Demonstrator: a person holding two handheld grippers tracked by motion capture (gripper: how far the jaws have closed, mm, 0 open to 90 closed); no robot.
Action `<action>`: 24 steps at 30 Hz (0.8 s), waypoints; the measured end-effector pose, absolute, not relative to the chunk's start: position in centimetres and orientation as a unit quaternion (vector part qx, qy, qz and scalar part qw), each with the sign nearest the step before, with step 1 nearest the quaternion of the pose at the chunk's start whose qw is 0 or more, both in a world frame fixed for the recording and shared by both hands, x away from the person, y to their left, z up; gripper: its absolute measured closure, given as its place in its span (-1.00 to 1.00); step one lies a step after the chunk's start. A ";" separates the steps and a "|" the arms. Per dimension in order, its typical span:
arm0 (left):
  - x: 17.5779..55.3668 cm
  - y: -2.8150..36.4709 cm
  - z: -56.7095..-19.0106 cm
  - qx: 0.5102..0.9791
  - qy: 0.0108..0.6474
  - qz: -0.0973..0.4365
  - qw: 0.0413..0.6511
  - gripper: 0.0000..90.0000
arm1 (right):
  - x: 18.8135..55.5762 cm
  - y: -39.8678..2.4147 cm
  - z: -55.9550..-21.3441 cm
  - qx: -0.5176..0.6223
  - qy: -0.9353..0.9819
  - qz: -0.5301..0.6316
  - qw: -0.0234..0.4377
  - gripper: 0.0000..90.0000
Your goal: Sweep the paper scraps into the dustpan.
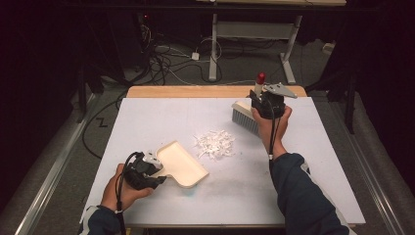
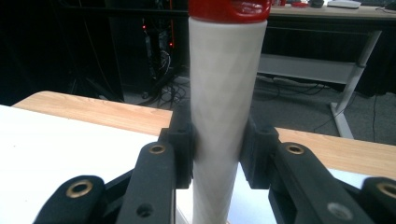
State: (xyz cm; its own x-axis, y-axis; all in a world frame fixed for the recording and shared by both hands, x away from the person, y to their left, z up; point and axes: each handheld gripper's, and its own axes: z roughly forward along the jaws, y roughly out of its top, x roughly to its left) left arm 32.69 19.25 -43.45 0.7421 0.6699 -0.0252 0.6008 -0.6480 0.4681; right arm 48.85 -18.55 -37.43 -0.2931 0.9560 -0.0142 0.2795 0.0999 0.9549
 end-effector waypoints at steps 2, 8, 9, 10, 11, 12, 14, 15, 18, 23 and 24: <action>32.8 19.2 -43.5 0.905 0.349 0.073 0.230 0.40 | 48.9 -18.4 -37.5 0.472 0.651 0.471 0.362 0.57; 33.2 18.8 -43.7 0.909 0.345 0.071 0.224 0.40 | 49.3 -17.6 -37.7 0.473 0.650 0.469 0.365 0.57; 33.2 18.7 -43.7 0.909 0.344 0.072 0.225 0.40 | 49.3 -17.6 -37.7 0.473 0.650 0.469 0.365 0.57; 33.2 18.7 -43.7 0.908 0.344 0.074 0.226 0.40 | 49.5 -17.4 -37.7 0.473 0.647 0.472 0.367 0.57; 33.2 18.7 -43.7 0.908 0.344 0.074 0.226 0.40 | 49.5 -17.4 -37.7 0.473 0.647 0.472 0.367 0.57; 33.1 18.6 -43.7 0.909 0.343 0.076 0.226 0.40 | 49.4 -17.1 -37.7 0.475 0.639 0.477 0.371 0.57; 33.1 18.6 -43.8 0.909 0.343 0.077 0.224 0.40 | 49.4 -16.8 -37.9 0.476 0.641 0.478 0.367 0.57; 33.1 18.6 -43.8 0.908 0.344 0.077 0.224 0.40 | 49.4 -16.6 -38.0 0.477 0.642 0.478 0.364 0.57; 33.0 18.6 -43.7 0.908 0.344 0.078 0.225 0.40 | 49.2 -15.9 -38.1 0.473 0.646 0.480 0.359 0.57; 33.0 18.5 -43.8 0.909 0.344 0.078 0.223 0.39 | 48.7 -14.9 -38.2 0.460 0.657 0.484 0.350 0.57; 33.0 18.5 -43.8 0.909 0.344 0.079 0.221 0.39 | 48.2 -14.4 -38.2 0.450 0.666 0.482 0.348 0.57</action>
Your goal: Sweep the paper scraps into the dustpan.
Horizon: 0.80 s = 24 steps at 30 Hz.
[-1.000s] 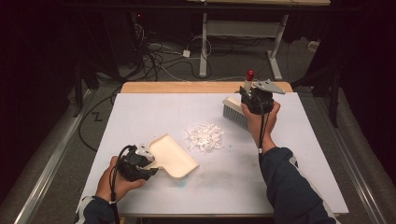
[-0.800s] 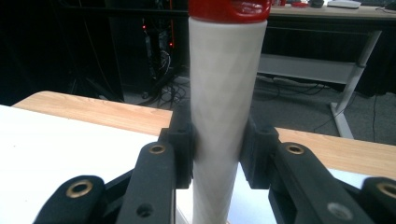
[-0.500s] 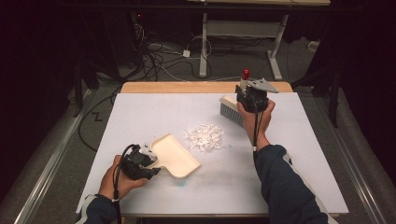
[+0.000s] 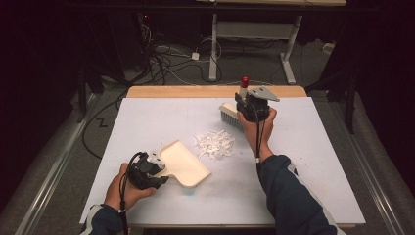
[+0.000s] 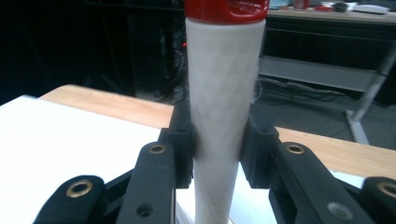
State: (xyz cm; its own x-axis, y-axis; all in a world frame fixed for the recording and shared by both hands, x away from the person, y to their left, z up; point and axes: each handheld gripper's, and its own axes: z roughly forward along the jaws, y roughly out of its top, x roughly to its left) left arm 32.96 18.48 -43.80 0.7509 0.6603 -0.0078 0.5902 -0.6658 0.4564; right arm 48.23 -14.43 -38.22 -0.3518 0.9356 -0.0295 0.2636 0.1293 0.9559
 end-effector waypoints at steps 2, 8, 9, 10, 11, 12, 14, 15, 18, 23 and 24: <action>32.9 18.4 -43.8 0.910 0.344 0.079 0.218 0.39 | 47.8 -14.0 -38.2 0.439 0.677 0.480 0.345 0.57; 32.9 18.3 -44.1 0.912 0.341 0.078 0.213 0.39 | 46.7 -13.2 -38.4 0.419 0.694 0.474 0.343 0.56; 32.9 18.3 -44.1 0.912 0.341 0.078 0.213 0.39 | 46.6 -13.1 -38.4 0.419 0.696 0.474 0.340 0.56; 32.9 18.2 -44.2 0.912 0.341 0.077 0.213 0.39 | 46.4 -13.1 -38.4 0.418 0.697 0.474 0.340 0.55; 32.9 18.2 -44.2 0.912 0.341 0.077 0.213 0.39 | 46.4 -13.0 -38.4 0.414 0.699 0.472 0.342 0.55; 32.9 18.2 -44.2 0.913 0.341 0.077 0.212 0.39 | 46.3 -13.0 -38.4 0.414 0.699 0.473 0.341 0.55; 32.9 18.2 -44.2 0.912 0.342 0.077 0.212 0.39 | 46.1 -12.9 -38.4 0.414 0.700 0.474 0.338 0.55; 32.9 18.2 -44.2 0.912 0.342 0.077 0.212 0.39 | 46.1 -12.9 -38.4 0.414 0.700 0.474 0.338 0.55; 32.9 18.1 -44.2 0.912 0.343 0.078 0.211 0.39 | 45.8 -12.9 -38.4 0.414 0.701 0.478 0.331 0.55; 32.9 18.0 -44.0 0.912 0.344 0.079 0.210 0.39 | 45.3 -12.4 -38.4 0.406 0.708 0.480 0.324 0.55; 32.9 18.0 -44.0 0.912 0.344 0.079 0.210 0.39 | 45.2 -12.3 -38.4 0.402 0.709 0.480 0.323 0.55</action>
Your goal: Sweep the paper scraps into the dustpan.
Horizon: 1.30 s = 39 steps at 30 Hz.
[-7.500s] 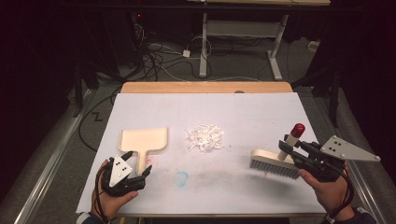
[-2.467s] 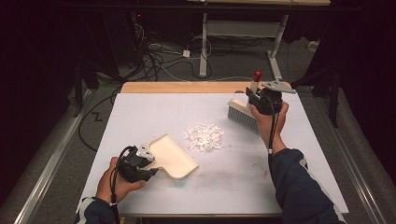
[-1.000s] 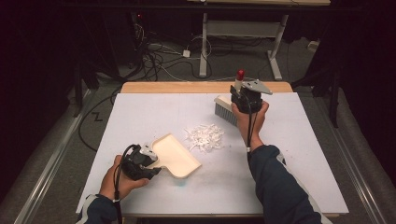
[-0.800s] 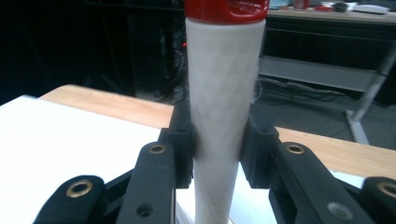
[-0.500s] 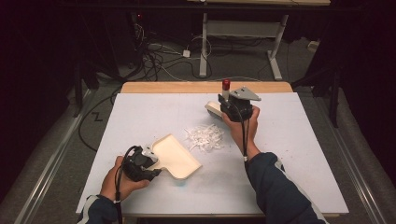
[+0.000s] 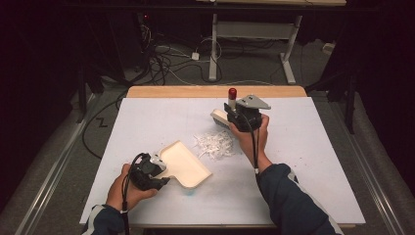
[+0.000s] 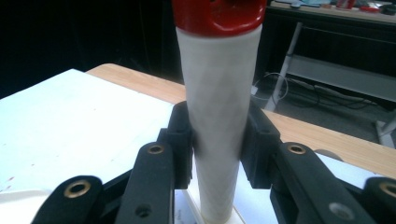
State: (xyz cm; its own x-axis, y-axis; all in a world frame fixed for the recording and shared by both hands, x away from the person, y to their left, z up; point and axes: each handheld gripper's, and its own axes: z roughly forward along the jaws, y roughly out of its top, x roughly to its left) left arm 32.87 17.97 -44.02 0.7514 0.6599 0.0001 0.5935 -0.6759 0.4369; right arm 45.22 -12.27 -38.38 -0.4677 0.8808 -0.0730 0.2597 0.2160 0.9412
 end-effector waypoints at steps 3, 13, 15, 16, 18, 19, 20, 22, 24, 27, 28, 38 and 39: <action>32.9 18.0 -44.0 0.912 0.343 0.079 0.208 0.39 | 45.0 -11.9 -38.4 0.398 0.713 0.481 0.320 0.55; 33.8 18.0 -43.5 0.913 0.346 0.055 0.210 0.40 | 44.3 -11.3 -38.5 0.398 0.714 0.486 0.309 0.54; 34.1 17.8 -43.5 0.913 0.346 0.050 0.208 0.40 | 44.2 -11.2 -38.5 0.397 0.713 0.490 0.305 0.54; 34.3 17.8 -43.5 0.914 0.346 0.048 0.206 0.40 | 44.1 -11.1 -38.4 0.397 0.714 0.492 0.303 0.54; 34.7 17.7 -43.5 0.915 0.348 0.041 0.199 0.40 | 43.9 -10.8 -38.4 0.394 0.715 0.493 0.301 0.54; 34.7 17.7 -43.5 0.915 0.348 0.041 0.199 0.40 | 43.8 -10.7 -38.4 0.393 0.715 0.494 0.299 0.54; 34.8 17.7 -43.5 0.916 0.347 0.040 0.198 0.40 | 43.8 -10.6 -38.4 0.391 0.716 0.495 0.298 0.54; 34.9 17.7 -43.5 0.915 0.349 0.036 0.199 0.40 | 43.7 -10.4 -38.4 0.388 0.718 0.496 0.296 0.54; 34.9 17.8 -43.4 0.915 0.350 0.030 0.199 0.40 | 43.5 -10.2 -38.4 0.388 0.719 0.498 0.291 0.54; 35.1 17.8 -43.6 0.915 0.351 0.027 0.199 0.40 | 43.3 -10.1 -38.4 0.386 0.720 0.501 0.286 0.54; 35.1 17.8 -43.6 0.915 0.351 0.027 0.199 0.40 | 43.2 -10.0 -38.4 0.386 0.721 0.500 0.283 0.54; 35.1 17.7 -43.7 0.914 0.354 0.024 0.198 0.40 | 41.8 -9.1 -38.2 0.371 0.728 0.520 0.250 0.55; 35.1 17.7 -43.7 0.914 0.354 0.024 0.198 0.40 | 41.6 -8.9 -38.2 0.368 0.730 0.520 0.247 0.55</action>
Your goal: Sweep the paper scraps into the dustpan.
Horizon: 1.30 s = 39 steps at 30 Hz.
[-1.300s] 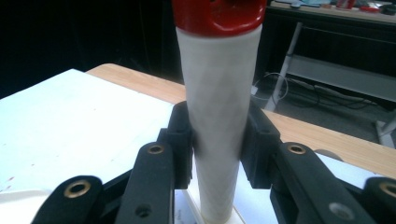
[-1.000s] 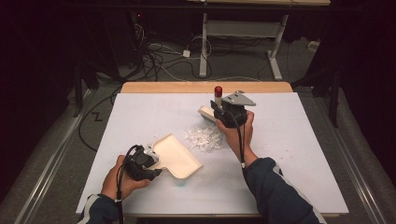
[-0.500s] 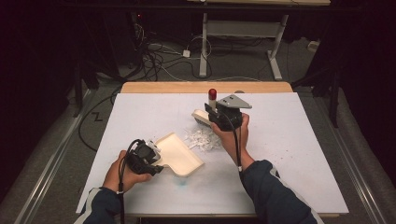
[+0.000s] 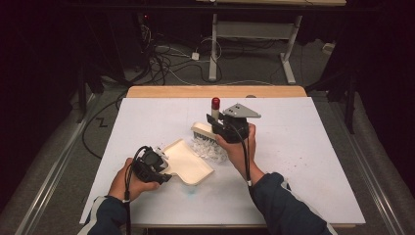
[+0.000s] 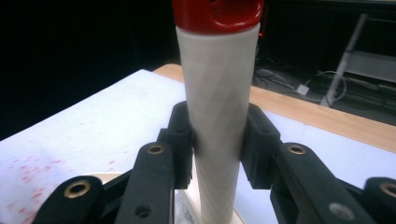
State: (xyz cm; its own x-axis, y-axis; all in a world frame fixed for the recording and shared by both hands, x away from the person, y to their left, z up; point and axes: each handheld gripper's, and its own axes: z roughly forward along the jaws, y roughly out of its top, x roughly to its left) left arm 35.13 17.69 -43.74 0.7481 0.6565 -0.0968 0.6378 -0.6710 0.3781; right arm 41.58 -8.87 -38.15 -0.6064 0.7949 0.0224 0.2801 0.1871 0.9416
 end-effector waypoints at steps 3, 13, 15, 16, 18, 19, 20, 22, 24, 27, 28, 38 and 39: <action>35.1 17.6 -43.7 0.915 0.351 0.026 0.197 0.40 | 41.0 -8.3 -38.2 0.358 0.734 0.524 0.241 0.55; 35.1 17.3 -43.7 0.916 0.349 0.027 0.194 0.40 | 39.0 -6.2 -37.9 0.309 0.759 0.530 0.216 0.56; 35.1 17.2 -43.7 0.918 0.345 0.030 0.192 0.39 | 38.7 -6.0 -37.6 0.298 0.763 0.535 0.208 0.57; 35.1 17.3 -43.7 0.919 0.344 0.030 0.191 0.39 | 38.5 -5.8 -37.5 0.293 0.765 0.536 0.204 0.57; 35.1 17.3 -43.7 0.920 0.341 0.030 0.190 0.39 | 38.2 -5.4 -37.2 0.279 0.767 0.539 0.207 0.57; 35.1 17.3 -43.7 0.919 0.343 0.029 0.191 0.39 | 38.1 -5.4 -37.1 0.273 0.768 0.539 0.210 0.57; 35.1 17.3 -43.7 0.920 0.341 0.029 0.192 0.39 | 38.1 -5.4 -37.1 0.273 0.768 0.539 0.210 0.57; 35.0 17.4 -43.7 0.921 0.338 0.030 0.192 0.40 | 38.2 -5.5 -36.6 0.271 0.764 0.546 0.209 0.57; 34.8 17.5 -43.8 0.922 0.335 0.028 0.190 0.39 | 38.3 -5.7 -36.3 0.273 0.760 0.550 0.212 0.57; 34.7 17.6 -43.8 0.924 0.331 0.029 0.189 0.39 | 38.6 -6.5 -35.7 0.278 0.751 0.557 0.219 0.57; 34.6 17.6 -43.8 0.923 0.333 0.029 0.190 0.39 | 38.8 -6.9 -35.5 0.281 0.748 0.559 0.220 0.57; 33.8 18.3 -43.5 0.929 0.323 0.028 0.180 0.40 | 39.7 -11.9 -34.0 0.327 0.717 0.551 0.274 0.57; 33.7 18.4 -43.4 0.929 0.322 0.027 0.180 0.40 | 39.7 -11.9 -34.0 0.327 0.717 0.551 0.274 0.57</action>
